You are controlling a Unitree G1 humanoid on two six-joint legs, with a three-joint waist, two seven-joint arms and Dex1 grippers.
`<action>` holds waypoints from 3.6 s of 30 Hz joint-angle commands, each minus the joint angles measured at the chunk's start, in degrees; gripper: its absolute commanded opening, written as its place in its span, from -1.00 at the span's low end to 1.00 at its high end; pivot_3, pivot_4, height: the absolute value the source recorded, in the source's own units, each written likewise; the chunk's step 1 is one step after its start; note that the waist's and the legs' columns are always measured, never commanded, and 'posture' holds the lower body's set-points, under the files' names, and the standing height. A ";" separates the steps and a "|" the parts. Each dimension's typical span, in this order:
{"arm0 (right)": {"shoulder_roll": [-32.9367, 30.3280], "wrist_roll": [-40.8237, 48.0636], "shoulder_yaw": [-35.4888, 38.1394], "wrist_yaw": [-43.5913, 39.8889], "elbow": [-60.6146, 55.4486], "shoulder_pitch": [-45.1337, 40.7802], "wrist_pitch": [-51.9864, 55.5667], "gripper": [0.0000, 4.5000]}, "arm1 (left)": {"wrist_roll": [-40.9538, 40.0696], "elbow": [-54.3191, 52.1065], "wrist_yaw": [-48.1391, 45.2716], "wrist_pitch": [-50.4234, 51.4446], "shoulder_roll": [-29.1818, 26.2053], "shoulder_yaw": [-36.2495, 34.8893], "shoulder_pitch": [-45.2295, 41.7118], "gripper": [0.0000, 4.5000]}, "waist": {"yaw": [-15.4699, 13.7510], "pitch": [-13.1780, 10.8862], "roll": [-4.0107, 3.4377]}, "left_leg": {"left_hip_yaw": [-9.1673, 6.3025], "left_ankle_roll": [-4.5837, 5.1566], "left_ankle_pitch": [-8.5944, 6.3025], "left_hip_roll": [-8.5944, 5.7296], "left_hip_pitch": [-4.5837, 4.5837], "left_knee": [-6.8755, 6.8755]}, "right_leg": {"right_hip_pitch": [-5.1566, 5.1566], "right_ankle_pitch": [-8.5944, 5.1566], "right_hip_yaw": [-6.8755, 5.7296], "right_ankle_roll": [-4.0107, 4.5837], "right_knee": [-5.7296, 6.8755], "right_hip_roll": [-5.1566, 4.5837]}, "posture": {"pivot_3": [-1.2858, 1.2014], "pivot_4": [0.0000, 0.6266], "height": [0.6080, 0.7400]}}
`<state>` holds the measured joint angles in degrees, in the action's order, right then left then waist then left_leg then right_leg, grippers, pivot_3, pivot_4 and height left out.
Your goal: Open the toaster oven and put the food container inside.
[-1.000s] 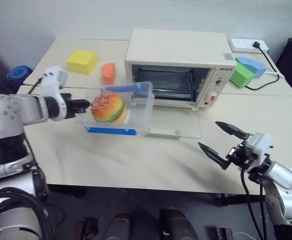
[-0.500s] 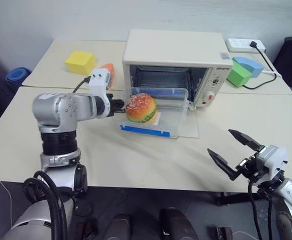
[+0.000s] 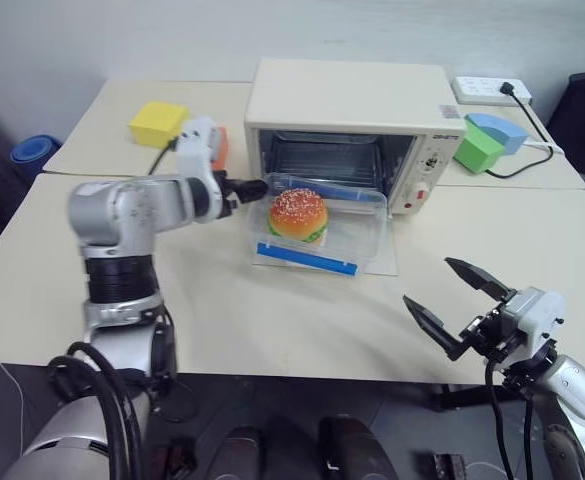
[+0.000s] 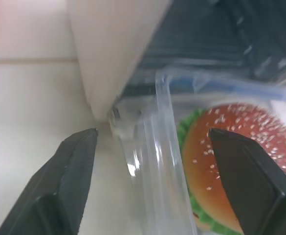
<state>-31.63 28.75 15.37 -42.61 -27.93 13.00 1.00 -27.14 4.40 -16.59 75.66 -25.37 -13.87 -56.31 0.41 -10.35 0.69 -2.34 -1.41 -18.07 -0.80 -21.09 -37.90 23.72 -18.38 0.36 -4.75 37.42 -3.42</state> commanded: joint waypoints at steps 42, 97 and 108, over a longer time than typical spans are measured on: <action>9.14 -21.23 -19.97 4.21 42.35 -48.21 3.41 -0.97 | 12.09 19.39 -14.10 -63.10 12.54 11.92 13.15 -1.00 | -1.30 0.02 -0.01 | -0.04 0.35 0.07 -0.21 -0.13 -0.30 | -0.05 0.09 -0.05 -0.15 0.04 -0.17 | 0.03 -0.52 1.00; 7.79 -22.72 -18.14 3.02 38.66 -45.90 8.26 -0.97 | 10.60 12.87 -20.29 -55.11 12.59 13.29 17.03 -1.00 | -0.39 0.02 -0.02 | -0.11 0.40 0.09 -0.31 -0.30 -0.09 | 0.05 0.13 -0.06 -0.22 -0.23 -0.29 | 0.03 -0.52 1.00; 9.22 -26.12 -18.05 8.19 50.20 -51.80 0.26 -0.97 | 14.49 31.46 -10.10 -66.23 16.01 9.53 6.74 -1.00 | -0.09 0.02 -0.01 | -0.04 0.40 0.09 -0.27 -0.30 -0.06 | 0.08 0.13 -0.06 -0.23 -0.28 -0.22 | 0.03 -0.52 1.00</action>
<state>-22.92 2.95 -3.73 -35.89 21.65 -37.09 3.89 -13.01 35.10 -28.02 12.11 -9.60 -2.84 -47.79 0.32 -10.34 0.68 -2.37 -1.02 -17.97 -1.06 -21.40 -37.96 23.81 -18.25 0.30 -4.98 37.14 -3.63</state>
